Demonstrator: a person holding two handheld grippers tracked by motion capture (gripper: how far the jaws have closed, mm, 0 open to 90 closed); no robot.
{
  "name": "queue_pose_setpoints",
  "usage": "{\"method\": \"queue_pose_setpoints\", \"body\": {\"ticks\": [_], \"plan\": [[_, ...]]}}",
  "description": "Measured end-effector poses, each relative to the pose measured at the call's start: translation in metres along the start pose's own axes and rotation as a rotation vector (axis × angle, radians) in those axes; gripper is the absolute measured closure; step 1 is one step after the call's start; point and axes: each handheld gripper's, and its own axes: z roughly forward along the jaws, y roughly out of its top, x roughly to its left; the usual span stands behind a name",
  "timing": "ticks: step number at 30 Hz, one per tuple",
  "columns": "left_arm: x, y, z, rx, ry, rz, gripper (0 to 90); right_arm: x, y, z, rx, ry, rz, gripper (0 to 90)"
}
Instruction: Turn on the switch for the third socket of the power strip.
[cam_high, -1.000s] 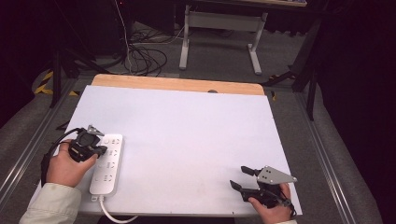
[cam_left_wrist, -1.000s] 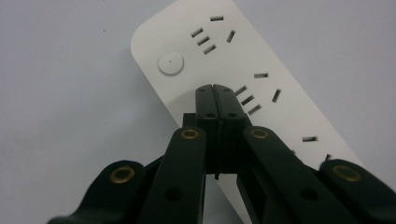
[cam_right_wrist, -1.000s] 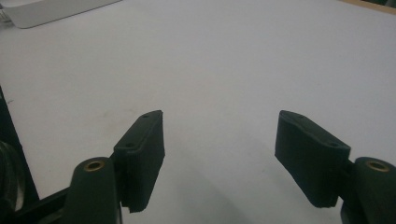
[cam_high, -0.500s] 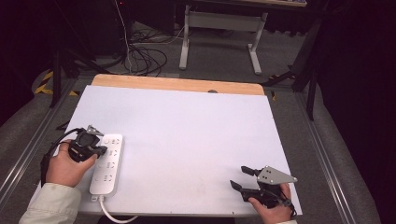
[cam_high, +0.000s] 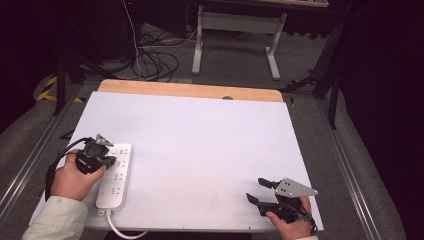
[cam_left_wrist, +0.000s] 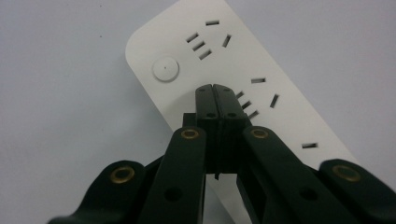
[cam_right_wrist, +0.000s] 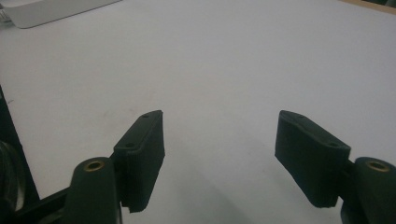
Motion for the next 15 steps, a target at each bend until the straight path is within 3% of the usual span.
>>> {"method": "queue_pose_setpoints", "body": {"ticks": [3, 8, 15], "plan": [[-0.003, 0.003, -0.006, -0.008, 0.029, -0.011, 90.0, 0.0, 0.0, 0.0, -0.002, 0.0, 0.002, 33.2], [-0.001, 0.003, -0.023, -0.083, 0.011, -0.035, 90.0, -0.001, 0.0, 0.0, -0.003, -0.003, 0.003, 33.2], [-0.005, 0.003, -0.04, -0.135, 0.004, -0.018, 90.0, 0.0, 0.0, 0.0, -0.003, -0.002, 0.005, 33.2]]}}
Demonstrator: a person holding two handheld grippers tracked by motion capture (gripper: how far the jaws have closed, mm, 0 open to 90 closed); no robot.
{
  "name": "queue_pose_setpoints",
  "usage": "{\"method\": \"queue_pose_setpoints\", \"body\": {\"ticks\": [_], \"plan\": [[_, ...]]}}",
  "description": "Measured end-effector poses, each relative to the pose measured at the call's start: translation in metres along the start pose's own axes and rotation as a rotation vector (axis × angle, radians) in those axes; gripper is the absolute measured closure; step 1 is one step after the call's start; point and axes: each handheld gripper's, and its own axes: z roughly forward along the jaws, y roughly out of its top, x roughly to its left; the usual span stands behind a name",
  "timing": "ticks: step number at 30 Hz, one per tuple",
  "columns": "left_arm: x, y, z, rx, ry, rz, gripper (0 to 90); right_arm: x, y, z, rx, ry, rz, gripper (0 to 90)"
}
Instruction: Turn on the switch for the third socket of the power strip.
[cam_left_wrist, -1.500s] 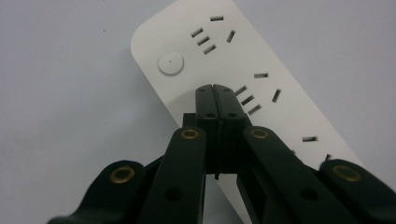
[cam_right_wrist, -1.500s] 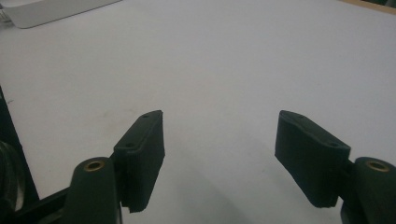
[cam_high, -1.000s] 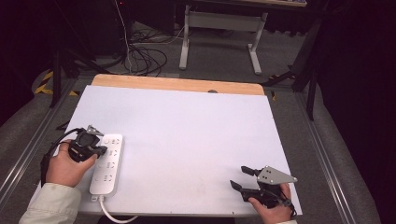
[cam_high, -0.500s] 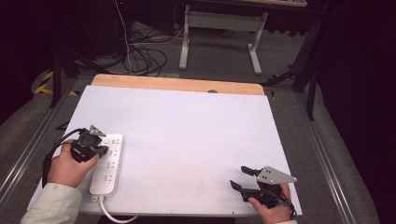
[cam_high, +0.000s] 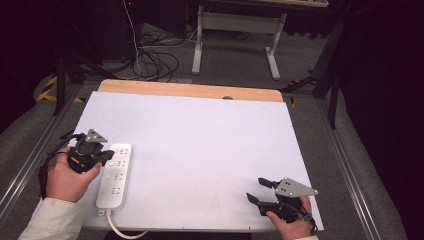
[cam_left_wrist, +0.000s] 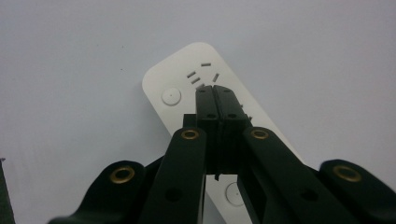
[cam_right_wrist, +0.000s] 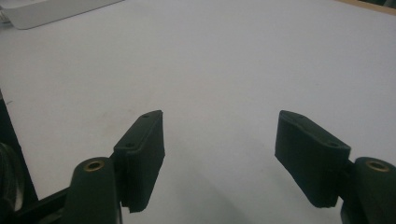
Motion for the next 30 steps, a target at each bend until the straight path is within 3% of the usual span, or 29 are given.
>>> {"method": "queue_pose_setpoints", "body": {"ticks": [11, 16, 20, 24, 30], "plan": [[-0.001, 0.001, -0.009, -0.033, 0.0, 0.007, 89.6, -0.001, 0.0, 0.0, -0.001, -0.001, 0.001, 33.2], [-0.003, 0.001, -0.014, -0.078, -0.026, 0.005, 76.7, -0.001, 0.0, 0.0, -0.001, -0.001, 0.0, 33.2], [-0.004, 0.001, -0.019, -0.127, -0.021, 0.005, 59.4, -0.001, 0.0, 0.0, 0.0, -0.002, 0.002, 33.2], [-0.004, 0.0, -0.025, -0.176, -0.056, 0.011, 37.9, -0.001, 0.0, 0.0, -0.001, -0.002, 0.006, 33.2], [-0.007, -0.001, -0.033, -0.249, -0.064, 0.031, 30.9, -0.001, 0.0, 0.0, 0.001, -0.003, 0.002, 33.2]]}}
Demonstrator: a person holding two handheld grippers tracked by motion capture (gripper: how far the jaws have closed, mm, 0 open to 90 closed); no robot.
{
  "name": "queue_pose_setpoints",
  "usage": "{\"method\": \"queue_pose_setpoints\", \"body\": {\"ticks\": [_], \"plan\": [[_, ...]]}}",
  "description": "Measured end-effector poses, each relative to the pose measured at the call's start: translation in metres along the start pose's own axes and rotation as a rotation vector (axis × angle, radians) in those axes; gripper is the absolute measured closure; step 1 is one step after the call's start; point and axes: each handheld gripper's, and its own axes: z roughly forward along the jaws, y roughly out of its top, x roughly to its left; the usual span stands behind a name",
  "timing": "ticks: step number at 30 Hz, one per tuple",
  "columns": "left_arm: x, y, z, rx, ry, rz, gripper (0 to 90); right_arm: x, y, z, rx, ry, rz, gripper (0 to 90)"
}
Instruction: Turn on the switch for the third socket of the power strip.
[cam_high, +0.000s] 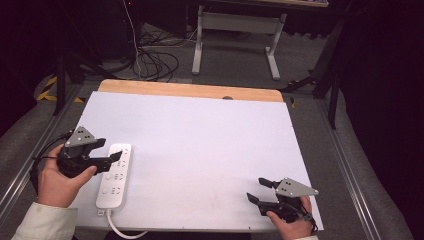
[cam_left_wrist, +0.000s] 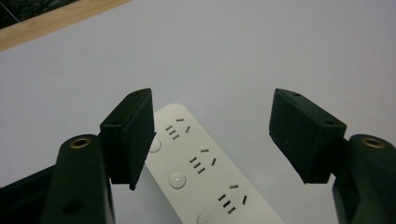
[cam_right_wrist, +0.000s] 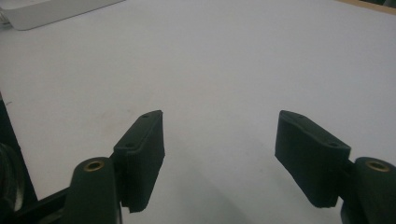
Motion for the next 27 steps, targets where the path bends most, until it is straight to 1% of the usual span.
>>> {"method": "queue_pose_setpoints", "body": {"ticks": [6, 10, 11, 12, 15, 17, 18, 19, 21, 22, 26, 27], "plan": [[-0.002, 0.0, -0.001, -0.009, -0.003, 0.014, 26.8, 0.0, 0.0, 0.0, -0.002, -0.001, 0.0, 33.2], [-0.002, 0.0, -0.004, -0.037, -0.025, 0.017, 21.0, 0.0, 0.0, 0.0, -0.002, -0.001, -0.003, 33.2], [-0.003, 0.0, -0.005, -0.052, -0.03, 0.013, 18.9, 0.0, 0.0, -0.001, -0.004, -0.001, -0.002, 32.9], [-0.003, -0.001, -0.007, -0.06, -0.033, 0.024, 17.7, 0.0, 0.0, -0.001, -0.004, 0.001, -0.001, 32.7], [-0.006, -0.003, -0.011, -0.097, -0.051, 0.033, 13.8, 0.0, 0.0, 0.0, -0.004, 0.002, -0.004, 32.1], [-0.007, -0.005, -0.016, -0.138, -0.059, 0.036, 12.1, 0.0, 0.0, -0.001, -0.007, 0.002, -0.004, 32.0], [-0.007, -0.006, -0.018, -0.165, -0.065, 0.027, 12.2, 0.0, 0.0, -0.001, -0.007, 0.0, -0.004, 31.9], [-0.007, -0.007, -0.021, -0.185, -0.082, 0.009, 12.2, 0.0, 0.0, -0.001, -0.009, 0.002, -0.002, 31.9], [-0.005, -0.011, -0.025, -0.215, -0.096, -0.001, 12.3, 0.0, 0.0, -0.001, -0.01, 0.002, -0.001, 31.9], [-0.004, -0.013, -0.028, -0.226, -0.089, 0.01, 12.3, 0.0, 0.0, -0.001, -0.01, 0.002, -0.003, 31.9], [-0.004, -0.024, -0.032, -0.239, -0.089, 0.013, 11.5, 0.0, 0.0, -0.001, -0.01, 0.004, -0.003, 31.6], [-0.004, -0.027, -0.032, -0.24, -0.087, 0.008, 10.9, 0.0, 0.0, -0.001, -0.011, 0.004, -0.003, 31.6]]}}
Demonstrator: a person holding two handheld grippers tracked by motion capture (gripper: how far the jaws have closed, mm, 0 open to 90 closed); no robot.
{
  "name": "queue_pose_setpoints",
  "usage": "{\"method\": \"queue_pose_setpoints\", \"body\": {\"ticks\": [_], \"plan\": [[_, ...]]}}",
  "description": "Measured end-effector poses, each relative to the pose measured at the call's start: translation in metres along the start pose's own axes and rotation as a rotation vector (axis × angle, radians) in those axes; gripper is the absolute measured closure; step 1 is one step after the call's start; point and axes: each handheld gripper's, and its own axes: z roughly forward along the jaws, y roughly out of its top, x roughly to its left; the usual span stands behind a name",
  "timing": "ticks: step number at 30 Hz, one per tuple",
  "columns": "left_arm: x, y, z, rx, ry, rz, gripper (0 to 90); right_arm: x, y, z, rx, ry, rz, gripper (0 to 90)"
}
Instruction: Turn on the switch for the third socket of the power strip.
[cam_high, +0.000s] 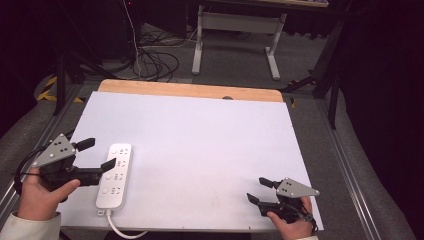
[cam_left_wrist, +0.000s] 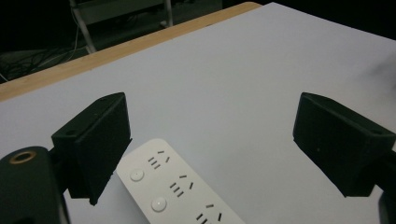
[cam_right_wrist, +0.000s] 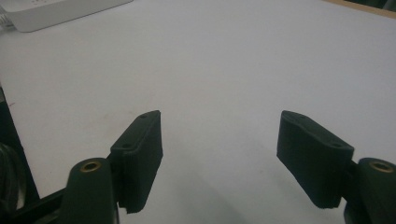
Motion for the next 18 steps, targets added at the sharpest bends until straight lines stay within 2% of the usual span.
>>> {"method": "queue_pose_setpoints", "body": {"ticks": [1, 3, 6, 9, 12, 14, 16, 18], "plan": [[0.001, -0.003, -0.001, -0.001, 0.007, 0.003, 10.6, 0.0, 0.0, 0.0, 0.0, 0.0, -0.002, 31.3], [0.002, -0.009, -0.004, -0.009, 0.016, -0.015, 10.1, 0.0, 0.0, 0.0, -0.001, 0.0, -0.004, 31.3], [0.007, -0.02, -0.008, -0.022, 0.03, -0.064, 10.1, 0.0, 0.0, -0.001, 0.0, -0.003, -0.005, 31.3], [0.011, -0.03, -0.011, -0.031, 0.057, -0.068, 10.3, 0.001, 0.0, 0.0, 0.0, -0.001, -0.008, 31.3], [0.015, -0.041, -0.012, -0.023, 0.058, -0.075, 10.5, 0.001, 0.0, -0.001, -0.002, 0.001, -0.007, 31.1], [0.017, -0.047, -0.012, -0.018, 0.067, -0.062, 10.5, 0.001, 0.0, -0.001, -0.002, 0.002, -0.007, 31.0], [0.018, -0.053, -0.013, -0.022, 0.062, -0.075, 10.4, 0.001, 0.0, -0.001, -0.002, 0.002, -0.006, 31.0], [0.019, -0.057, -0.014, -0.02, 0.064, -0.065, 10.2, 0.001, 0.0, -0.001, -0.004, 0.003, -0.008, 31.0]]}}
